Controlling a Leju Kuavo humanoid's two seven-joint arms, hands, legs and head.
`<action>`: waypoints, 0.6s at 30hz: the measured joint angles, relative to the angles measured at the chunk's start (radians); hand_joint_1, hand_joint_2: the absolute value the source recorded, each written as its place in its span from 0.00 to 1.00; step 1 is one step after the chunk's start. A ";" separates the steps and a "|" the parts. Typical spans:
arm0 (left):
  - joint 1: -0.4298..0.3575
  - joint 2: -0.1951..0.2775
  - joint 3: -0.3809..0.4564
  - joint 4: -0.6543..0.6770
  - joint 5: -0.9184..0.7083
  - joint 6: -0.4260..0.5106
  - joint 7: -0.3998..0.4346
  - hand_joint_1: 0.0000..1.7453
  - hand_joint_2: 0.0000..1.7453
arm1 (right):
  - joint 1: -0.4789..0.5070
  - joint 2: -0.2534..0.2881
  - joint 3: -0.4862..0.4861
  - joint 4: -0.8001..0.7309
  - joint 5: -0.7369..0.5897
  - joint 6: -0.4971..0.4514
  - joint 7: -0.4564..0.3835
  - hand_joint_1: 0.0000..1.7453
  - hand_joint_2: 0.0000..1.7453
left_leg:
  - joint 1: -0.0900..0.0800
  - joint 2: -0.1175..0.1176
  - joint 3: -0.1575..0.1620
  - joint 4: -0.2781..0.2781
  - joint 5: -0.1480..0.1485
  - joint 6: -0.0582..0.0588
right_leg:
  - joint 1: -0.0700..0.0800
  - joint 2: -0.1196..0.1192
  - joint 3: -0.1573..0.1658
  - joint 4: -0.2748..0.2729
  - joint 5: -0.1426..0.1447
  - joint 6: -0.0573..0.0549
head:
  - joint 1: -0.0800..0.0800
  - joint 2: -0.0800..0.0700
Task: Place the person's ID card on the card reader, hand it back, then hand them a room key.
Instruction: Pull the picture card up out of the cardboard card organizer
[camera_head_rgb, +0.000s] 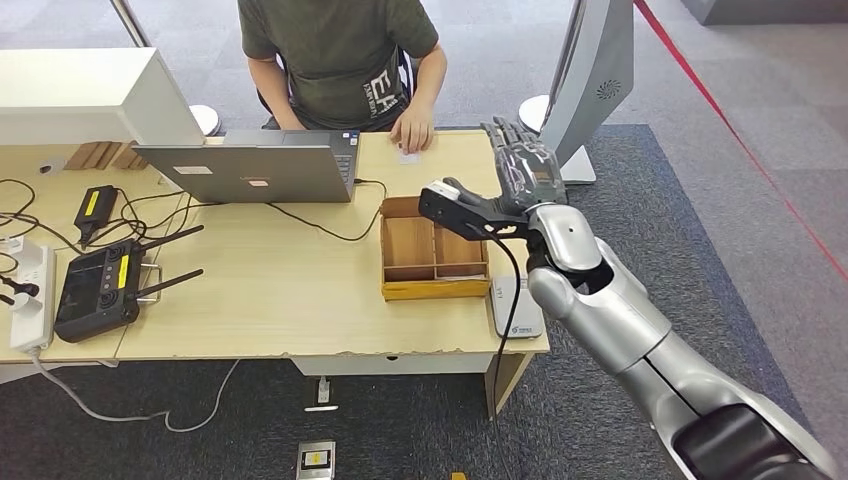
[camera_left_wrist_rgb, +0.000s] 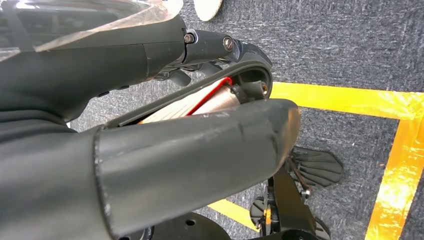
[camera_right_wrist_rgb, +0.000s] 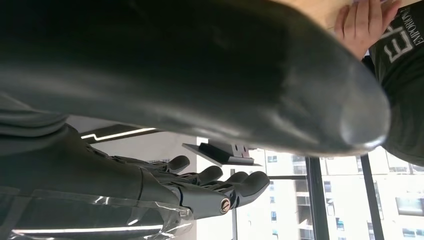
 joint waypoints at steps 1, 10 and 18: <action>0.000 0.000 0.000 0.000 0.000 0.000 0.000 0.00 0.00 | 0.001 -0.001 -0.001 -0.002 0.000 0.000 0.000 0.00 0.00 | 0.000 0.000 0.000 0.000 0.000 0.000 | 0.000 0.000 0.000 0.000 0.000 0.000 | 0.000 0.000; 0.001 0.003 0.000 0.000 0.003 0.000 0.005 0.00 0.00 | 0.082 -0.051 -0.037 -0.112 -0.062 0.047 0.015 0.00 0.00 | 0.000 0.000 0.000 0.000 0.000 0.000 | 0.000 -0.001 0.000 -0.001 0.000 0.000 | 0.000 0.000; 0.002 0.005 0.000 0.001 0.032 0.005 -0.029 0.00 0.00 | 0.313 -0.122 -0.126 -0.356 -0.243 -0.003 -0.055 0.00 0.00 | 0.000 0.000 0.000 0.000 -0.002 0.000 | 0.000 0.000 0.000 -0.001 -0.001 0.000 | 0.000 0.000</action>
